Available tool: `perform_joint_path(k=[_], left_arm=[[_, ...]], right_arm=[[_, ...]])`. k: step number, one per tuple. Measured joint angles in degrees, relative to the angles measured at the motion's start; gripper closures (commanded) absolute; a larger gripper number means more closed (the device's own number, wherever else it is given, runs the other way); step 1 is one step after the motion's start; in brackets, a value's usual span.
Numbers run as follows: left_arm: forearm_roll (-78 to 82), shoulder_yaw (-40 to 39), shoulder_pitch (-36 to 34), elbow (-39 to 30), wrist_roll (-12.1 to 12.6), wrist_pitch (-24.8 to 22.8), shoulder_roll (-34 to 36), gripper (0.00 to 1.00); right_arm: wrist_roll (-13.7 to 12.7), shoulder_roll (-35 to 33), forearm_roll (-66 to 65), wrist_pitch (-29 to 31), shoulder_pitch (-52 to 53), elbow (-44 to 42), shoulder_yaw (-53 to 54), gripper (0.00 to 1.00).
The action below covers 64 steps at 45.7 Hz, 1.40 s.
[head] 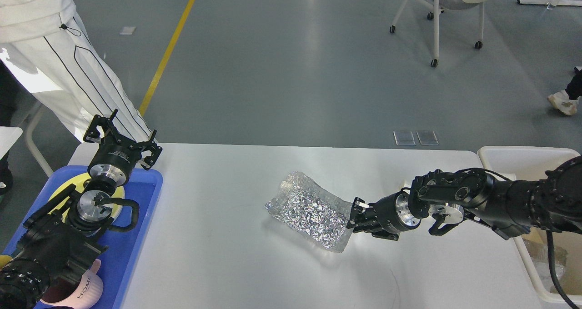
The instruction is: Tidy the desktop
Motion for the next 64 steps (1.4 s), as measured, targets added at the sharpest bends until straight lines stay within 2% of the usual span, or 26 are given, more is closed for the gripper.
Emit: perform_joint_path(k=[19,29,38,45,64], left_arm=[[0.0,0.0,0.0,0.0,0.0,0.0,0.0,0.02],[0.0,0.0,0.0,0.0,0.1,0.0,0.0,0.02],[0.0,0.0,0.0,0.0,0.1,0.0,0.0,0.02],[0.0,0.0,0.0,0.0,0.0,0.0,0.0,0.02],[0.0,0.0,0.0,0.0,0.0,0.0,0.0,0.02]], right_arm=[[-0.1,0.4,0.0,-0.4,-0.8,0.1,0.0,1.00],[-0.1,-4.0,-0.3,0.5,4.6,4.2,-0.5,1.00],[-0.2,-11.7,-0.6,4.3,14.9,12.1,-2.1,1.00],[-0.4,-16.3,-0.6,6.9,26.9,20.3,-6.8,1.00],[-0.5,-17.5,-0.4,10.7,56.1,37.6,-15.9,1.00]])
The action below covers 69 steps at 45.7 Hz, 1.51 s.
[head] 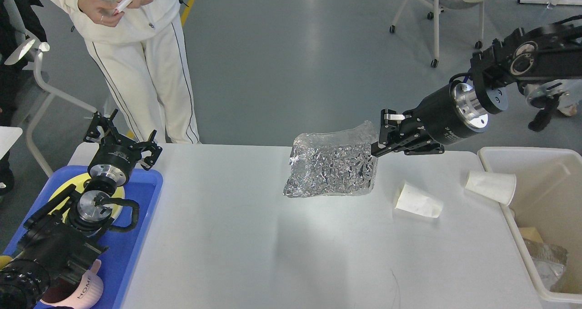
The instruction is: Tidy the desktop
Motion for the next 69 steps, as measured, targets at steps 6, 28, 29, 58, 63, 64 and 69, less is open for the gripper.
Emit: perform_joint_path(k=[6,28,29,58,63,64,69], left_arm=[[0.0,0.0,0.0,0.0,0.0,0.0,0.0,0.02],[0.0,0.0,0.0,0.0,0.0,0.0,0.0,0.02],[0.0,0.0,0.0,0.0,0.0,0.0,0.0,0.02],[0.0,0.0,0.0,0.0,0.0,0.0,0.0,0.02],[0.0,0.0,0.0,0.0,0.0,0.0,0.0,0.02],[0.0,0.0,0.0,0.0,0.0,0.0,0.0,0.02],[0.0,0.0,0.0,0.0,0.0,0.0,0.0,0.02]], right_arm=[[-0.1,0.0,0.0,1.1,4.8,2.7,-1.0,1.00],[0.0,-20.7,-4.7,-1.6,-5.6,-13.1,-11.1,1.00],[0.0,-22.1,-5.0,-2.0,-6.5,-14.2,-11.1,1.00],[0.5,-24.8,-2.7,-16.4,-50.1,-57.8,11.0,1.00],[0.5,-20.0,-0.7,-16.5,-59.5,-69.3,16.6,1.00],[0.5,-18.9,-0.3,-16.6,-61.2,-71.5,17.4,1.00],[0.5,-12.7,2.4,-18.4,-69.4,-82.5,20.3,1.00]])
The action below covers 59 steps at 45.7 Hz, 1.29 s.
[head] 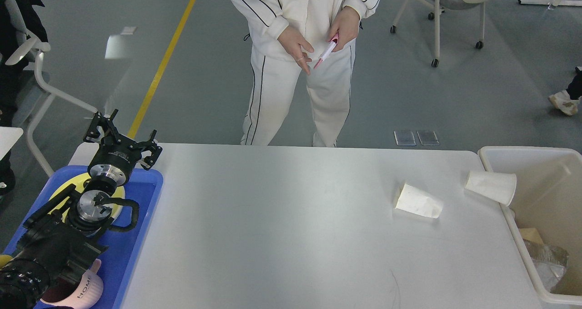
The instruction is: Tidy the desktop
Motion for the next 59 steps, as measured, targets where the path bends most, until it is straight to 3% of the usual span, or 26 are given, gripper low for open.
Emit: perform_joint_path(k=[5,16,32,33,34,35,36,37,38,59], left_arm=[[0.0,0.0,0.0,0.0,0.0,0.0,0.0,0.02],[0.0,0.0,0.0,0.0,0.0,0.0,0.0,0.02],[0.0,0.0,0.0,0.0,0.0,0.0,0.0,0.02],[0.0,0.0,0.0,0.0,0.0,0.0,0.0,0.02],[0.0,0.0,0.0,0.0,0.0,0.0,0.0,0.02],[0.0,0.0,0.0,0.0,0.0,0.0,0.0,0.02],[0.0,0.0,0.0,0.0,0.0,0.0,0.0,0.02],[0.0,0.0,0.0,0.0,0.0,0.0,0.0,0.02],[0.0,0.0,0.0,0.0,0.0,0.0,0.0,0.02],[0.0,0.0,0.0,0.0,0.0,0.0,0.0,0.02]], right_arm=[[-0.2,4.0,3.1,-2.8,-5.1,-5.2,0.8,1.00],[-0.4,8.2,5.3,-12.2,-10.7,-6.4,1.2,1.00],[-0.4,9.6,5.3,-13.8,-12.5,-6.4,1.3,1.00],[-0.4,9.6,5.3,-13.8,-12.5,-6.4,1.3,0.96],[-0.4,9.6,5.3,-13.8,-12.6,-6.4,1.3,0.62],[-0.4,9.6,5.3,-13.8,-12.6,-6.4,1.3,0.01],[-0.4,9.6,5.3,-13.8,-12.6,-6.4,1.3,0.00],[-0.4,9.6,5.3,-13.8,-12.6,-6.4,1.3,0.06],[-0.4,9.6,5.3,-13.8,-12.7,-6.4,1.3,0.00],[-0.3,10.5,5.3,-13.8,-13.4,-6.3,1.3,0.00]])
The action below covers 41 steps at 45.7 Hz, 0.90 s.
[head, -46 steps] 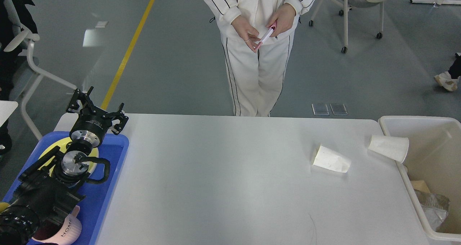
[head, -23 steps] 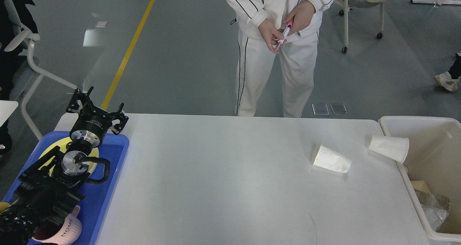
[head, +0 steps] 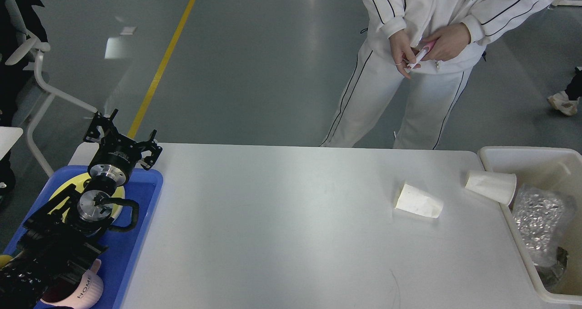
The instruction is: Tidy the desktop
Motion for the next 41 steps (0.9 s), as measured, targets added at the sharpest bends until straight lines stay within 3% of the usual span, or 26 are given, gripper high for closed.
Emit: perform_joint_path(k=[41], left_arm=[[0.0,0.1,0.0,0.0,0.1,0.0,0.0,0.02]], right_arm=[[-0.1,3.8,0.0,0.8,5.6,-0.1,-0.5,0.00]])
